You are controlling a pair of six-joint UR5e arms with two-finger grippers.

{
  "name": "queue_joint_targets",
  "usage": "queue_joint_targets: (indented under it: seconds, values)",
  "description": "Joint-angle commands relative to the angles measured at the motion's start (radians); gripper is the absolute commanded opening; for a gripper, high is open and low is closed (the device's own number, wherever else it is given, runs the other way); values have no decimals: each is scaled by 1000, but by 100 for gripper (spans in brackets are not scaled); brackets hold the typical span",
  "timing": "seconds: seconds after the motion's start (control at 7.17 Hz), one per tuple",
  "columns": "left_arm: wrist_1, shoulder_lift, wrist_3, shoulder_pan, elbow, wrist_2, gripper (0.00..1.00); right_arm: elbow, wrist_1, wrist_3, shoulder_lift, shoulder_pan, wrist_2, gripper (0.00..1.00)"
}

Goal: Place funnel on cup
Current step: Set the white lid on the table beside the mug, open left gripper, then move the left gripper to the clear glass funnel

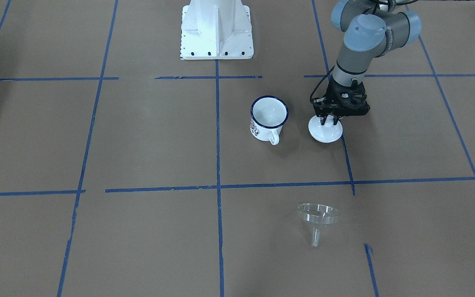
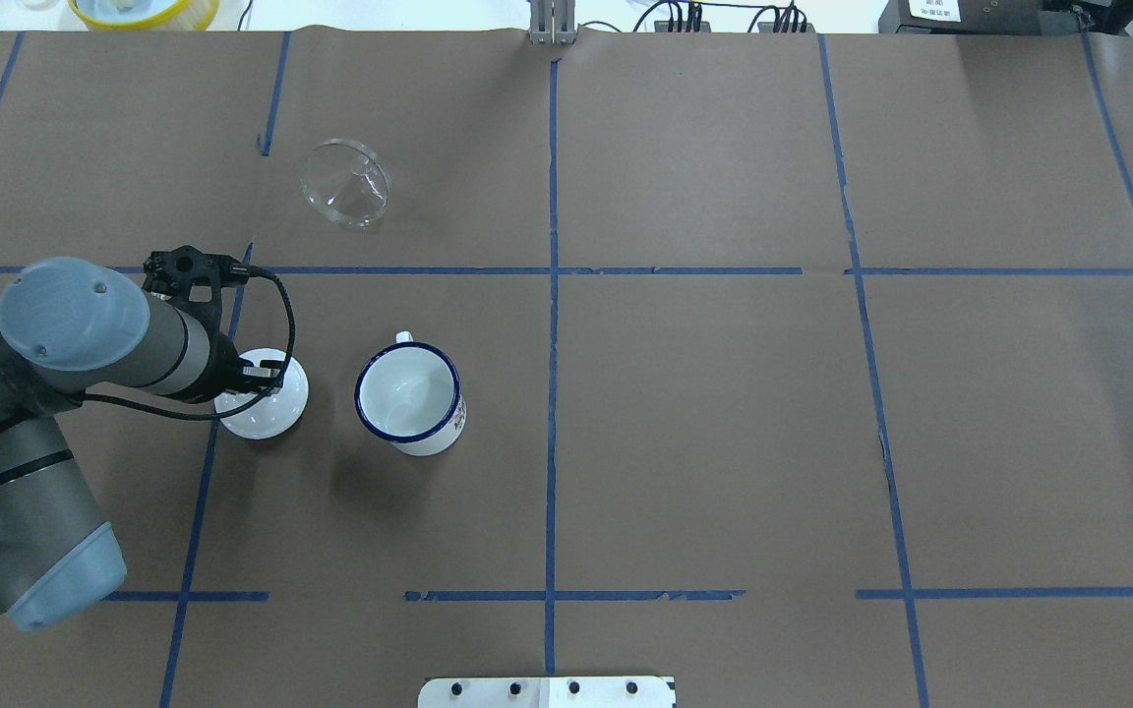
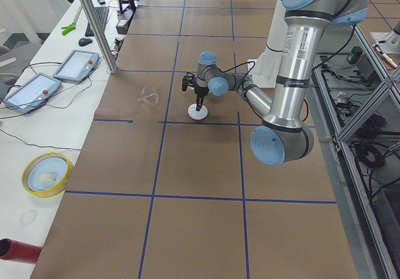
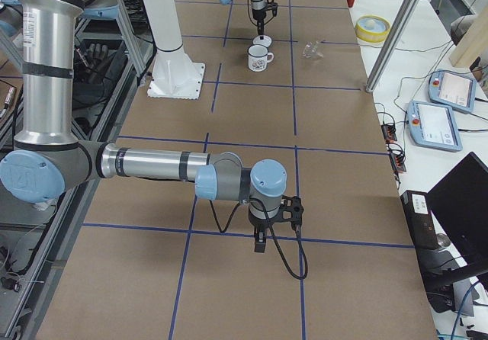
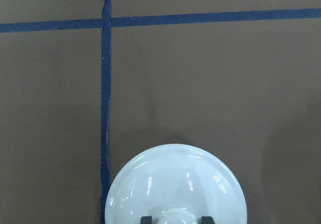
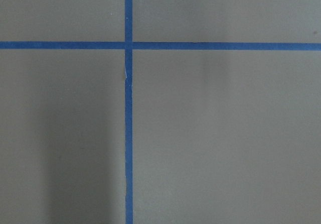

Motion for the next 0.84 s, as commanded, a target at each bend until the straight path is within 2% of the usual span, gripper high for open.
queue_joint_targets:
  seconds: [0.0,0.28,0.42,0.56,0.7]
  values:
    - [0,-11,45,0,19,-9,100,0,0,0,0,0,0,100]
    - [10,-11,33,-52,-16,-15,100,0,0,0,0,0,0,100]
    - [10,-51,20,-147,-16,-73,100,0,0,0,0,0,0,100]
    - [4,-104,-83,-223,-4,-113,100,0,0,0,0,0,0,100]
    - [0,-175,-221,-262,28,-112,100,0,0,0,0,0,0,100]
